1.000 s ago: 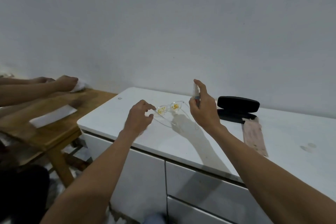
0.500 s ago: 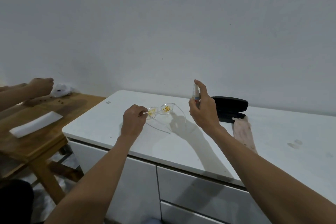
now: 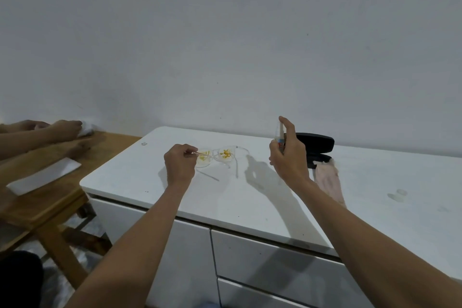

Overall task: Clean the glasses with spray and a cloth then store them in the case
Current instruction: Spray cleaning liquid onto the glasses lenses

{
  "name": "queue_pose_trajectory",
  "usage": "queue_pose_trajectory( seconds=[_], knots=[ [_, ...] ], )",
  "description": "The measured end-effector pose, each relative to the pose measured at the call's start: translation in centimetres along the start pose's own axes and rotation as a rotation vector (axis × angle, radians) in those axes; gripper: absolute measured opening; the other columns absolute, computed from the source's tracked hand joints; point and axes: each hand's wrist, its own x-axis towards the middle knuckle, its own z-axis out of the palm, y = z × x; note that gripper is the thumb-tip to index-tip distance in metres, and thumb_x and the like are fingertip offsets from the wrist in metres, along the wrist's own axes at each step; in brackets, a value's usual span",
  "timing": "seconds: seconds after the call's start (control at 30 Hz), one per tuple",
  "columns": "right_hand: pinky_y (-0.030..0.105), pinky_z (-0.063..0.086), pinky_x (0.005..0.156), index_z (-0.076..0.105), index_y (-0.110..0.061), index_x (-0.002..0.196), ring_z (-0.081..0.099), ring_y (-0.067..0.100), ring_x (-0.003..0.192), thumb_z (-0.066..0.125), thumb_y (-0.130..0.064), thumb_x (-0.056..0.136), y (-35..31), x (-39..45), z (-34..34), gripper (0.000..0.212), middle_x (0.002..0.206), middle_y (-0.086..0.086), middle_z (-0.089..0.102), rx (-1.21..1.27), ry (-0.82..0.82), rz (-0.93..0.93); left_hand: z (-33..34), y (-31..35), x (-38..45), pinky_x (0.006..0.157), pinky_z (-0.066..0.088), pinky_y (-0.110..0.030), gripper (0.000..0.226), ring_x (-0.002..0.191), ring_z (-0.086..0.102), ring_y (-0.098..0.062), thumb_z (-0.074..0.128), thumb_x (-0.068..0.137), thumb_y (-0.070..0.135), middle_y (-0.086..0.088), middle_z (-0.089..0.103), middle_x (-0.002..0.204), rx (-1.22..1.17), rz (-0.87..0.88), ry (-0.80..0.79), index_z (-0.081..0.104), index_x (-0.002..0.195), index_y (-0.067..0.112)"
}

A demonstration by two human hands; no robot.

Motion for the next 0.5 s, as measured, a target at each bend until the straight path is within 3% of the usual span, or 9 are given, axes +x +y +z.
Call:
queue_pose_trajectory(
  seconds=[0.3,0.5],
  knots=[
    [0.052,0.06,0.07,0.04,-0.028,0.151,0.065,0.037,0.062,0.045,-0.014,0.09,1.1,-0.7,-1.0,0.063,0.067,0.02,0.063,-0.026,0.018,0.031,0.1,0.8,-0.1,0.08,0.062,-0.044,0.019,0.074,0.074,-0.029,0.078,0.072,-0.008,-0.01,0.076,0.077,-0.078,-0.192,0.045,0.079,0.078,0.01],
    [0.054,0.06,0.067,0.041,-0.031,0.148,0.063,0.035,0.062,0.048,-0.012,0.091,1.5,-1.5,-0.6,0.061,0.065,0.015,0.059,-0.038,-0.047,-0.003,-0.1,2.1,0.1,0.08,0.064,-0.043,0.03,0.065,0.073,-0.028,0.079,0.072,-0.011,-0.005,0.073,0.067,-0.244,-0.293,0.078,0.075,0.069,0.019]
  ],
)
